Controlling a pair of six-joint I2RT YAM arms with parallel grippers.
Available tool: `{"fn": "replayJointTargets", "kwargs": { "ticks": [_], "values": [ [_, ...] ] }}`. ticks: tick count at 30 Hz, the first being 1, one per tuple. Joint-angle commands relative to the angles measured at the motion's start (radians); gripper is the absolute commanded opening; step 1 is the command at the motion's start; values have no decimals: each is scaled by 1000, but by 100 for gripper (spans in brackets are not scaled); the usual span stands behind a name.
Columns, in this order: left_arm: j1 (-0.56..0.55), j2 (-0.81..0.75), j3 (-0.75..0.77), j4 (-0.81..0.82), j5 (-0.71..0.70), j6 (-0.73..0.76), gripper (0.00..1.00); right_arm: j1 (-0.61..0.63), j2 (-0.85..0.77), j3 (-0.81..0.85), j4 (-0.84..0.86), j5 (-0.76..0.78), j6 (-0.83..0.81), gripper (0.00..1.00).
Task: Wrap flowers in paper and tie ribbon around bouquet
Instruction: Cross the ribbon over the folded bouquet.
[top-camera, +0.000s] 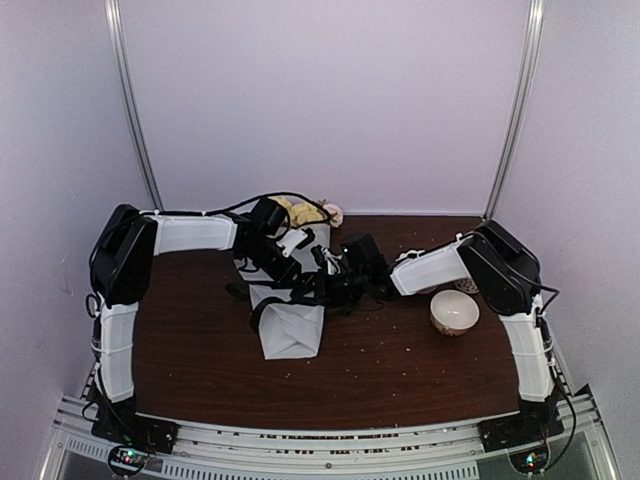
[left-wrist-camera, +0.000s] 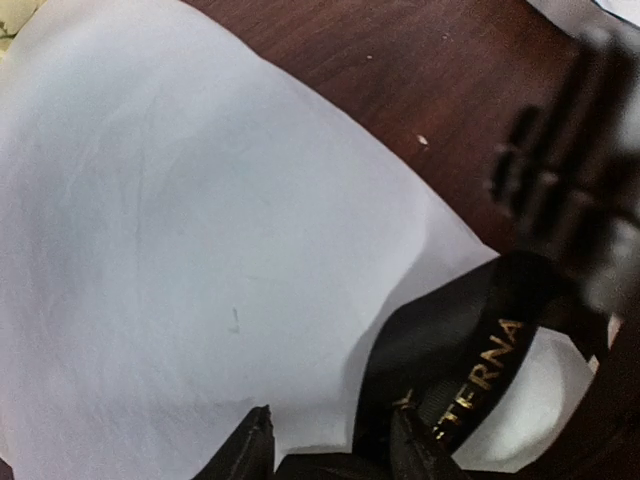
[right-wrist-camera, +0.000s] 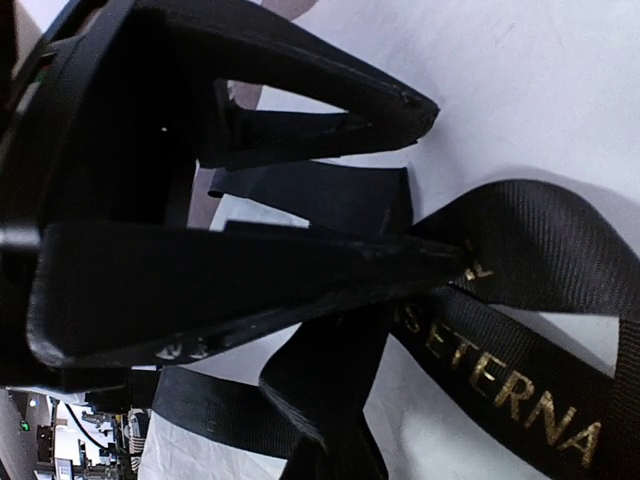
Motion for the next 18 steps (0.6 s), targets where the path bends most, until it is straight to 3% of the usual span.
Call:
{"fn": "replayJointTargets", "kwargs": {
  "ticks": [1, 10, 12, 15, 18],
  "values": [
    [-10, 27, -5, 61, -28, 35, 47, 6, 16, -18, 50, -15, 16, 0],
    [-35, 22, -87, 131, 113, 34, 53, 5, 28, -14, 74, -19, 29, 0],
    [-35, 36, -77, 132, 85, 27, 38, 5, 28, -14, 76, -22, 32, 0],
    [-34, 48, -66, 121, 15, 10, 0, 3, 17, -23, 78, -22, 32, 0],
    [-24, 21, -78, 137, -26, -16, 0, -3, -2, -38, 72, -19, 25, 0]
  ]
}}
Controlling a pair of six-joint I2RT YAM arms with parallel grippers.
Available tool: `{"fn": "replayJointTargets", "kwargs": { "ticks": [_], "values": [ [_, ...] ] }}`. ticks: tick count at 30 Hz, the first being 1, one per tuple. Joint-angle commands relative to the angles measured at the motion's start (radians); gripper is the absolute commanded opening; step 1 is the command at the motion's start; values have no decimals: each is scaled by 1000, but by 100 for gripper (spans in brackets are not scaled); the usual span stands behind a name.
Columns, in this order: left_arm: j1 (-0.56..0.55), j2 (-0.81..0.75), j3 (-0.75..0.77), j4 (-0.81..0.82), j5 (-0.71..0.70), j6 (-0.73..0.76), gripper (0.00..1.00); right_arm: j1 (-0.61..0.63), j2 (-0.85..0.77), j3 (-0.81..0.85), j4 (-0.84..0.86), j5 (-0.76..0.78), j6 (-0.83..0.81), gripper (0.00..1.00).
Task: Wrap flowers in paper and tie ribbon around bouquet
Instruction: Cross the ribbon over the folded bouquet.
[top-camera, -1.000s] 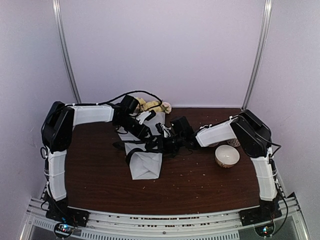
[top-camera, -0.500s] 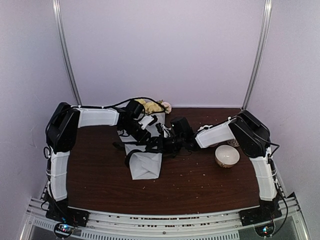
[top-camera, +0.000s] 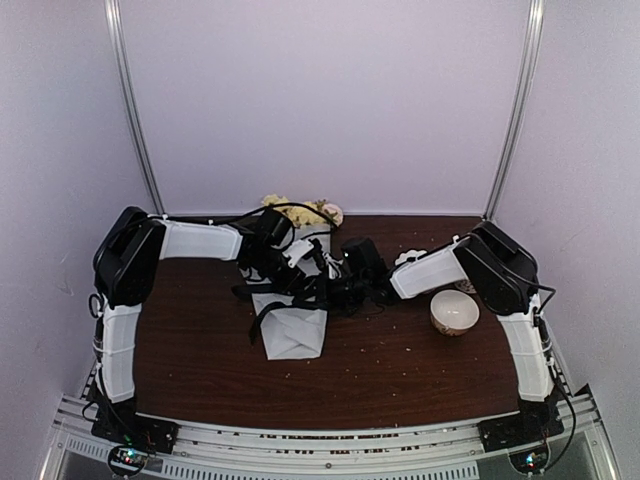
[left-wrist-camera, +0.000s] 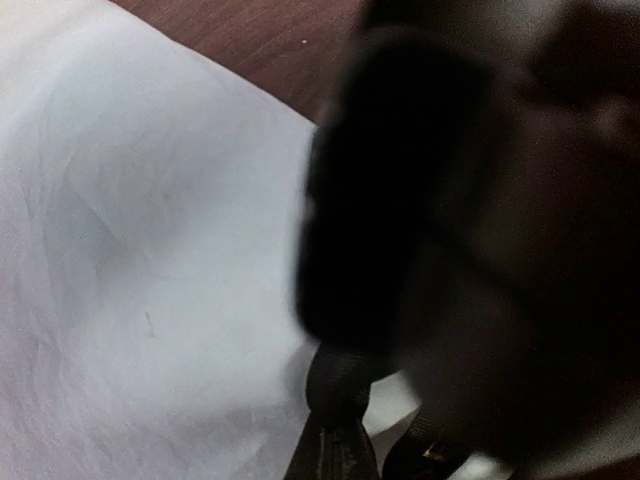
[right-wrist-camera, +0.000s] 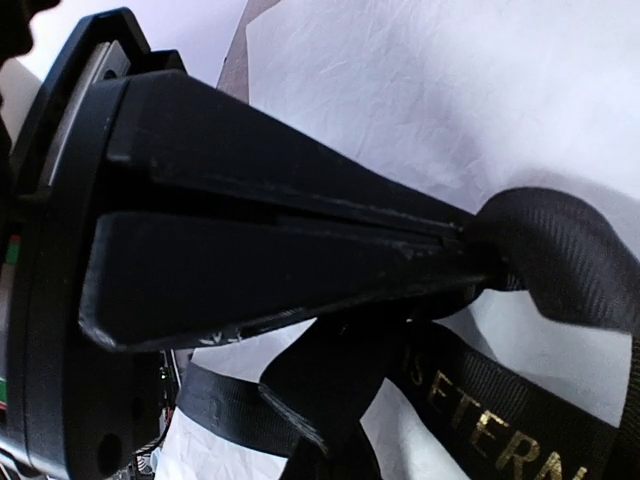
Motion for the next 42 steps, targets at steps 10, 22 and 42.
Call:
{"fn": "replayJointTargets", "kwargs": {
  "ticks": [10, 22, 42],
  "values": [
    [141, -221, -195, 180, -116, -134, 0, -29, -89, -76, -19, -2, -57, 0],
    [200, -388, -343, 244, -94, -167, 0, -48, -142, -49, -120, 4, -119, 0],
    [201, -84, -93, 129, 15, -220, 13, 8, 90, 177, -224, 17, -128, 0]
  ]
}}
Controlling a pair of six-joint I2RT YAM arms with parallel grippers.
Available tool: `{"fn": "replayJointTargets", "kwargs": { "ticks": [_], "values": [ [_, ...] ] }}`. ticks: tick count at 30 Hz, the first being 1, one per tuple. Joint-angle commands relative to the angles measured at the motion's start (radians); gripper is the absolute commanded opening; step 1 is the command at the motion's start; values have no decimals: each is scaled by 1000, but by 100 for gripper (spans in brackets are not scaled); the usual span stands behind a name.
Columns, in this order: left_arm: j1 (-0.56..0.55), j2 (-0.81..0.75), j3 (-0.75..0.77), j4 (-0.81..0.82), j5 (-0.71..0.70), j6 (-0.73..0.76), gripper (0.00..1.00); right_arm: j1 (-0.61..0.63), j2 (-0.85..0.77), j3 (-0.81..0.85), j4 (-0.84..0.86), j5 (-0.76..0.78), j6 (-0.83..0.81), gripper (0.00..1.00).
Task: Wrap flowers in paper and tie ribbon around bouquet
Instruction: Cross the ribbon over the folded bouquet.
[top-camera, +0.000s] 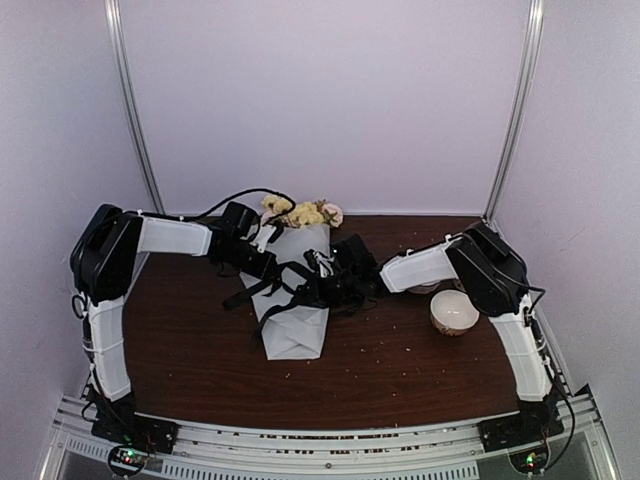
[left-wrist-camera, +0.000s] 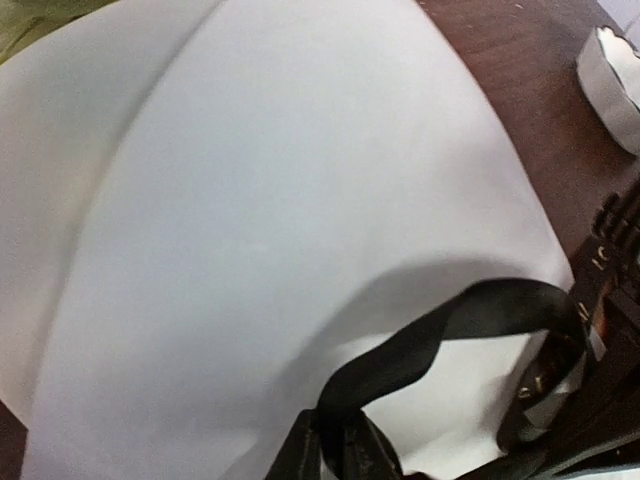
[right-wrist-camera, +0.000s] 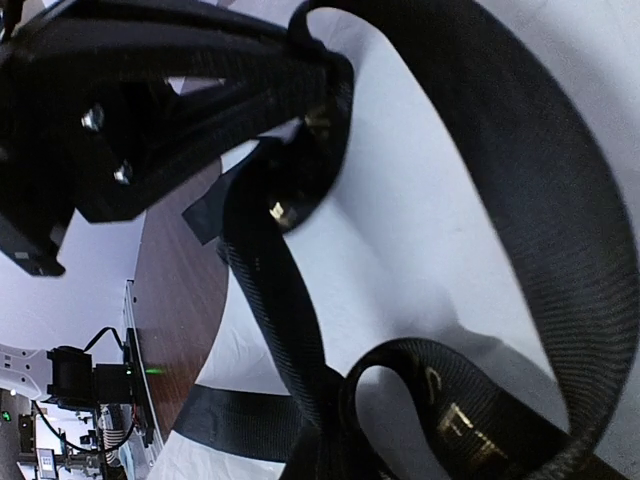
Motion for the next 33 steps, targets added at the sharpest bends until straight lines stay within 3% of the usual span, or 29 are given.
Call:
{"fn": "replayJointTargets", "kwargs": {
  "ticks": [1, 4, 8, 10, 12, 20, 22, 25, 27, 33],
  "values": [
    [41, 35, 84, -38, -50, 9, 15, 1, 28, 31, -65, -7, -12, 0],
    [32, 44, 99, -49, -31, 45, 23, 1, 40, 38, -62, -12, -7, 0],
    [16, 54, 115, -61, -32, 70, 24, 1, 45, 48, -63, -17, -3, 0],
    [17, 61, 120, -63, -28, 69, 18, 3, 45, 54, -63, -18, -3, 0],
    [15, 60, 121, -68, -41, 65, 0, 3, 40, 55, -65, -18, -2, 0],
    [16, 8, 104, -68, -27, 80, 0, 3, -6, 59, -93, -14, -29, 0],
    [16, -1, 100, -67, -11, 96, 8, 3, -4, 59, -95, -16, -29, 0],
    [16, -10, 100, -66, 18, 123, 31, 3, -4, 54, -87, -19, -23, 0],
    [9, -6, 104, -68, 2, 142, 41, 3, -1, 55, -82, -22, -20, 0],
    [-33, 52, 149, -116, -57, 195, 45, 3, 11, 67, -76, -30, -12, 0]
  ]
}}
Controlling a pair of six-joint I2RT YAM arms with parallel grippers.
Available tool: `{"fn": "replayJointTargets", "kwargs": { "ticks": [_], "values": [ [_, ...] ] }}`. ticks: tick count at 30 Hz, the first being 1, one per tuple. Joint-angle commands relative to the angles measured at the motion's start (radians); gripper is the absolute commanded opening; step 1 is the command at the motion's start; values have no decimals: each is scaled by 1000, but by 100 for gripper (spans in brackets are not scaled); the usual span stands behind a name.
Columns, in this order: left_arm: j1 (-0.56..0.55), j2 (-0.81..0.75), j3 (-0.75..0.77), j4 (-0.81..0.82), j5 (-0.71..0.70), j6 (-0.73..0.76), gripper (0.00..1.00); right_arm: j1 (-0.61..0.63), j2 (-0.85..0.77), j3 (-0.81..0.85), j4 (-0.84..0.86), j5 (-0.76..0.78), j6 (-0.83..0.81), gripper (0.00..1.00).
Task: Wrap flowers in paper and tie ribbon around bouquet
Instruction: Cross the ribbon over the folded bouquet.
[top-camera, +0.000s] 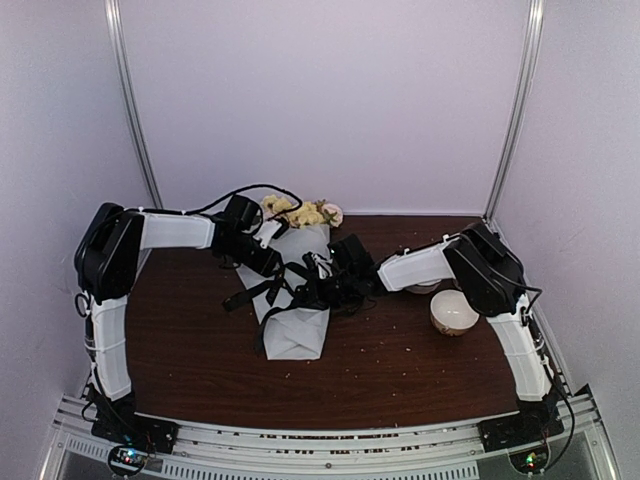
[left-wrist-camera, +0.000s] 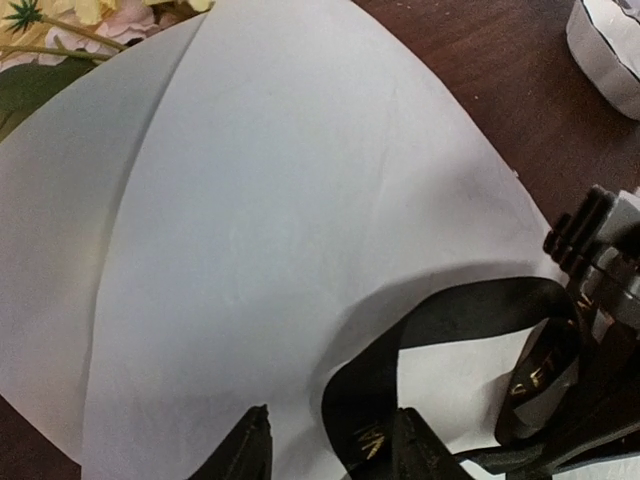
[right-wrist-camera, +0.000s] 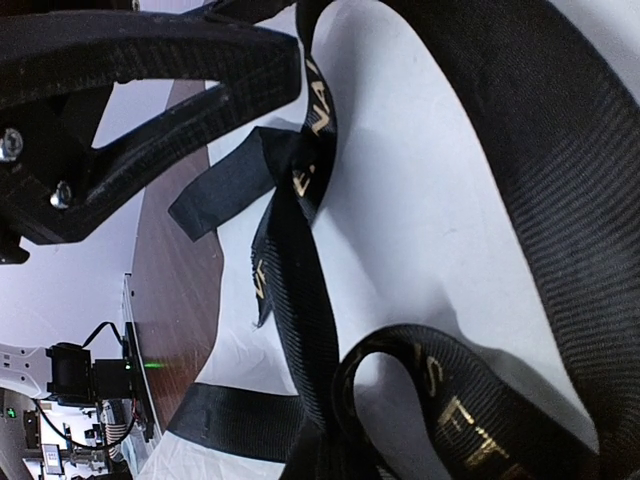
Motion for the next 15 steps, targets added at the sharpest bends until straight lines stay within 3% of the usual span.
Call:
{"fn": "replayJointTargets", "kwargs": {
  "ticks": [1, 9, 13, 15],
  "values": [
    [-34, 20, 44, -18, -33, 55, 45, 3, -13, 30, -6, -12, -4, 0],
    [-55, 78, 83, -33, -49, 63, 41, 4, -2, 42, -8, -16, 0, 0],
    [-52, 62, 71, -39, -149, 35, 0, 2, -19, 37, -17, -12, -9, 0],
    [-43, 18, 37, -26, -208, 13, 0, 0, -42, 36, -31, -10, -23, 0]
  ]
}}
